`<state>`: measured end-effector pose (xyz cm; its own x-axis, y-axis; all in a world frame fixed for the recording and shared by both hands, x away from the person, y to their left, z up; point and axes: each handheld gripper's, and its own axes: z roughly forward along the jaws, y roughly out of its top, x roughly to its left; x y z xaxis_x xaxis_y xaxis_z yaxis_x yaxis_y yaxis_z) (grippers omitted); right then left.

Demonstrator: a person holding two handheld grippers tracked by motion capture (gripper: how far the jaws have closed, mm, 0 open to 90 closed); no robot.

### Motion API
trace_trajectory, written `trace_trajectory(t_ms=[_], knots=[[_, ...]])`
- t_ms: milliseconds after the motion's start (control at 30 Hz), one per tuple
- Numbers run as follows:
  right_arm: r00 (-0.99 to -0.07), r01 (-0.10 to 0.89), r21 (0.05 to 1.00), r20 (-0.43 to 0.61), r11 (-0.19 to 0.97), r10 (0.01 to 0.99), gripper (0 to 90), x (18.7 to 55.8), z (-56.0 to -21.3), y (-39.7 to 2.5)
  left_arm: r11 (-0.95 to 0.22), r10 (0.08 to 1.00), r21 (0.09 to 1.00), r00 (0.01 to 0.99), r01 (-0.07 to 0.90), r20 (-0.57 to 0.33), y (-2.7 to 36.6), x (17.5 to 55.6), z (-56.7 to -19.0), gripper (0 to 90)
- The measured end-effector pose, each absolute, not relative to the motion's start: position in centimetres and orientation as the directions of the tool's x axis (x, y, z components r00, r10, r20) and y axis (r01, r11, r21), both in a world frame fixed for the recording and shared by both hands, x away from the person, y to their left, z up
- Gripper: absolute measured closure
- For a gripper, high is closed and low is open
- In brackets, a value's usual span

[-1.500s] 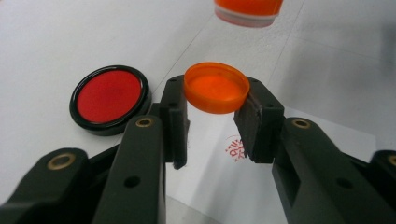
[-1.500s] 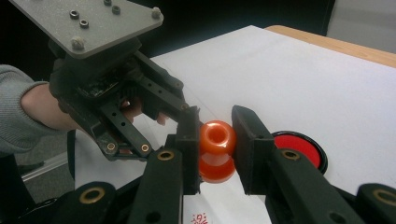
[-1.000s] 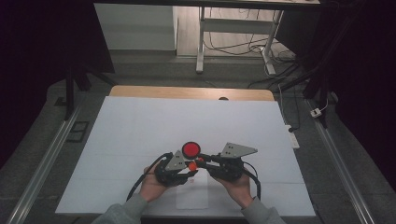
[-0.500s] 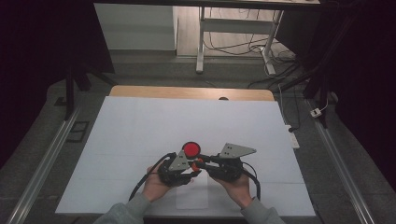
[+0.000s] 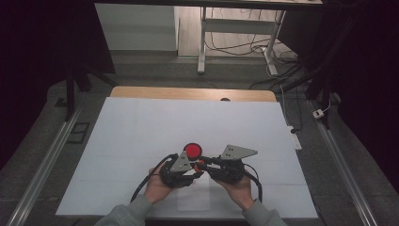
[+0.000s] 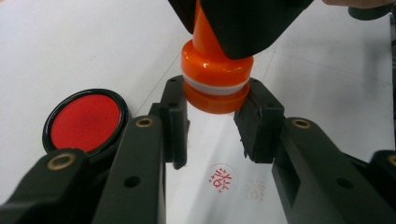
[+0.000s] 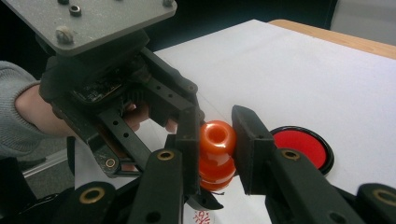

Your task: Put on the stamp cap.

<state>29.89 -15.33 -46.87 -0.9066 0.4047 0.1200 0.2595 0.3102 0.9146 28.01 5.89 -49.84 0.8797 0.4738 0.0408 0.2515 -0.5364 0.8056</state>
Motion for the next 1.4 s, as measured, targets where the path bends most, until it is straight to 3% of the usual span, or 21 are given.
trace_trajectory(t_ms=[1400], knots=[[-0.908, 0.253, 0.917, 0.115, 0.31, 0.403, 72.3, 29.88, -47.1, -15.25, -0.511, 0.483, 0.817, 0.875, 0.268, 0.015, 6.1, 28.09, -49.75, 65.1]])
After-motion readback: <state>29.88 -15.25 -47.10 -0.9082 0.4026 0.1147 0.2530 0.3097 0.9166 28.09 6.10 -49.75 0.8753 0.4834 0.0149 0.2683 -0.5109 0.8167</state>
